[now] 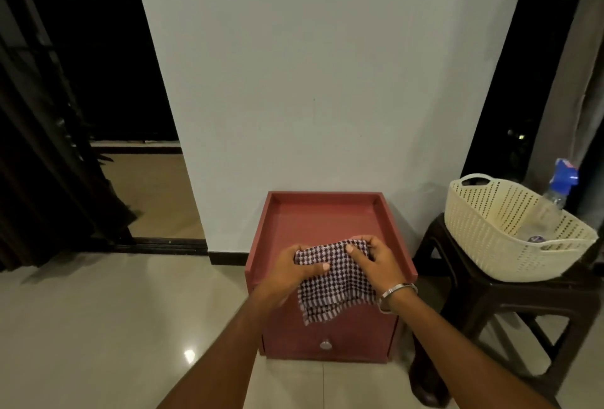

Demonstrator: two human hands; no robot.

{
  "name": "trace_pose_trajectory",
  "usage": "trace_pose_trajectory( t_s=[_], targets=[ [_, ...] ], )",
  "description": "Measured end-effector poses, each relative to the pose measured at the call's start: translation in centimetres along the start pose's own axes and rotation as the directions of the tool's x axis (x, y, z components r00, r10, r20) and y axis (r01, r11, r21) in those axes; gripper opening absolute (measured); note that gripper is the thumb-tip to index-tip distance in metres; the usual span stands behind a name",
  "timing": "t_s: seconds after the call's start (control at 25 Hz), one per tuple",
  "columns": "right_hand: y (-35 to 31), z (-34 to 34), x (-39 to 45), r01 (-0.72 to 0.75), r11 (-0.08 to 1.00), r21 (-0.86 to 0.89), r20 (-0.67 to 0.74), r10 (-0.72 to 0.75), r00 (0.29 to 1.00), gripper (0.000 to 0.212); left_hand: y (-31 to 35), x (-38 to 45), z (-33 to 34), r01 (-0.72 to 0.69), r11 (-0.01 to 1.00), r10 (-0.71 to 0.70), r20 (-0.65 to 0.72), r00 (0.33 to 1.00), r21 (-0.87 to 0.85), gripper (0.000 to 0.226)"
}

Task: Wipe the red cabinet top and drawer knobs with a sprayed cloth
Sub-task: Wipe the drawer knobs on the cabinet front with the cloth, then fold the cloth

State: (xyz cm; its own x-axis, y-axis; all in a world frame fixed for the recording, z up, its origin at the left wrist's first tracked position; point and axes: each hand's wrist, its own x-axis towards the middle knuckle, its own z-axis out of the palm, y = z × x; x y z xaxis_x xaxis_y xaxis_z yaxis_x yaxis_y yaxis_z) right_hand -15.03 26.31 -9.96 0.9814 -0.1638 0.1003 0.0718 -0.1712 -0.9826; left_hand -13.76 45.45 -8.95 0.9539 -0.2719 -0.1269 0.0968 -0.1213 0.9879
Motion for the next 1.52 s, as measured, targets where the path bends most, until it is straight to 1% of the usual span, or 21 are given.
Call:
trace_pose_trajectory(
  t_s=[0.08, 0.16, 0.2, 0.28, 0.32, 0.4, 0.48, 0.56, 0.64, 0.72, 0.84, 0.92, 1.0, 1.04, 1.08, 1.12, 1.2, 1.28, 1.32, 1.4, 1.52],
  targets=[
    [-3.0, -0.4, -0.7, -0.034, 0.998, 0.053, 0.056, 0.032, 0.998, 0.044, 2.9, -1.3, -0.3, -0.037, 0.997, 0.033, -0.063, 0.997, -0.062, 0.042],
    [-5.8, -0.9, -1.5, -0.012, 1.000, 0.023, 0.124, 0.009, 0.992, 0.042, 5.5, -2.5, -0.6, -0.068, 0.995, 0.061, -0.099, 0.993, -0.073, 0.042],
    [-7.0, -1.3, -1.9, 0.036, 0.999, -0.032, 0.134, -0.032, 0.991, 0.040, 6.6, -3.0, -0.8, -0.083, 0.993, 0.074, -0.105, 0.992, -0.084, 0.043],
    [-9.3, -1.9, -2.4, 0.143, 0.978, -0.149, 0.092, -0.131, 0.987, 0.036, 8.7, -3.9, -1.0, -0.084, 0.995, 0.078, -0.098, 0.992, -0.059, 0.042],
    [-10.2, -2.1, -2.5, 0.177, 0.964, -0.200, 0.048, -0.171, 0.984, 0.033, 9.6, -4.3, -1.1, -0.068, 0.998, 0.068, -0.086, 0.994, -0.002, 0.040],
    [-12.2, -2.3, -3.2, 0.228, 0.916, -0.331, -0.046, -0.257, 0.965, 0.032, 11.4, -5.2, -0.9, -0.037, 0.990, 0.046, -0.060, 0.997, 0.133, 0.035],
    [-13.6, -2.2, -3.7, 0.277, 0.832, -0.481, -0.095, -0.363, 0.927, 0.031, 13.2, -6.1, -0.4, -0.040, 0.980, 0.055, -0.070, 0.996, 0.197, 0.025],
    [-15.0, -1.9, -4.4, 0.323, 0.747, -0.581, -0.085, -0.450, 0.889, 0.027, 14.8, -6.5, 0.2, -0.049, 0.978, 0.075, -0.123, 0.990, 0.205, 0.017],
    [-16.3, -1.7, -5.3, 0.355, 0.696, -0.624, -0.065, -0.499, 0.864, 0.024, 16.3, -6.8, 0.8, -0.061, 0.977, 0.100, -0.187, 0.977, 0.205, 0.010],
    [-17.3, -1.5, -6.3, 0.402, 0.629, -0.666, -0.012, -0.547, 0.837, 0.026, 17.6, -7.1, 1.2, -0.076, 0.977, 0.125, -0.240, 0.963, 0.200, 0.011],
    [-18.3, -1.0, -7.9, 0.432, 0.463, -0.774, 0.056, -0.630, 0.775, 0.041, 19.1, -7.6, 1.9, -0.077, 0.974, 0.138, -0.293, 0.946, 0.211, 0.014],
    [-18.8, -0.8, -9.2, 0.393, 0.323, -0.861, 0.076, -0.682, 0.727, 0.063, 19.8, -7.6, 2.3, -0.079, 0.976, 0.139, -0.301, 0.944, 0.204, 0.013],
    [-19.6, -0.9, -10.1, 0.391, 0.305, -0.869, 0.108, -0.654, 0.749, 0.083, 20.5, -7.4, 2.5, -0.079, 0.986, 0.119, -0.298, 0.947, 0.144, 0.012],
    [-19.7, -1.1, -10.3, 0.417, 0.329, -0.847, 0.129, -0.634, 0.762, 0.085, 20.8, -7.4, 2.7, -0.076, 0.989, 0.111, -0.289, 0.951, 0.128, 0.012],
    [-19.7, -1.2, -10.3, 0.449, 0.369, -0.814, 0.137, -0.628, 0.766, 0.079, 21.1, -7.5, 2.8, -0.086, 0.987, 0.119, -0.272, 0.955, 0.132, 0.011],
    [-19.7, -1.3, -10.1, 0.482, 0.441, -0.758, 0.101, -0.649, 0.754, 0.066, 21.3, -7.7, 2.9, -0.104, 0.983, 0.139, -0.249, 0.958, 0.149, 0.012],
    [-20.0, -1.8, -9.0, 0.493, 0.667, -0.559, -0.091, -0.641, 0.763, 0.036, 21.6, -7.8, 2.7, -0.155, 0.969, 0.194, -0.204, 0.959, 0.195, 0.015],
    [-20.4, -3.1, -7.3, 0.425, 0.843, -0.330, -0.249, -0.513, 0.822, 0.020, 21.8, -7.7, 2.1, -0.224, 0.954, 0.252, -0.128, 0.959, 0.200, 0.018],
    [-20.6, -3.7, -6.5, 0.373, 0.908, -0.190, -0.273, -0.414, 0.868, 0.016, 22.0, -7.7, 1.7, -0.259, 0.944, 0.279, -0.074, 0.957, 0.202, 0.021],
    [-21.0, -4.7, -4.6, 0.251, 0.960, 0.122, -0.216, -0.221, 0.951, 0.016, 22.8, -6.8, 1.2, -0.335, 0.916, 0.336, 0.038, 0.941, 0.222, 0.024],
    [-20.2, -5.9, -1.4, 0.080, 0.906, 0.415, -0.051, -0.065, 0.997, 0.021, 23.8, -4.0, 1.3, -0.449, 0.862, 0.414, 0.185, 0.891, 0.235, 0.022]
  ],
)
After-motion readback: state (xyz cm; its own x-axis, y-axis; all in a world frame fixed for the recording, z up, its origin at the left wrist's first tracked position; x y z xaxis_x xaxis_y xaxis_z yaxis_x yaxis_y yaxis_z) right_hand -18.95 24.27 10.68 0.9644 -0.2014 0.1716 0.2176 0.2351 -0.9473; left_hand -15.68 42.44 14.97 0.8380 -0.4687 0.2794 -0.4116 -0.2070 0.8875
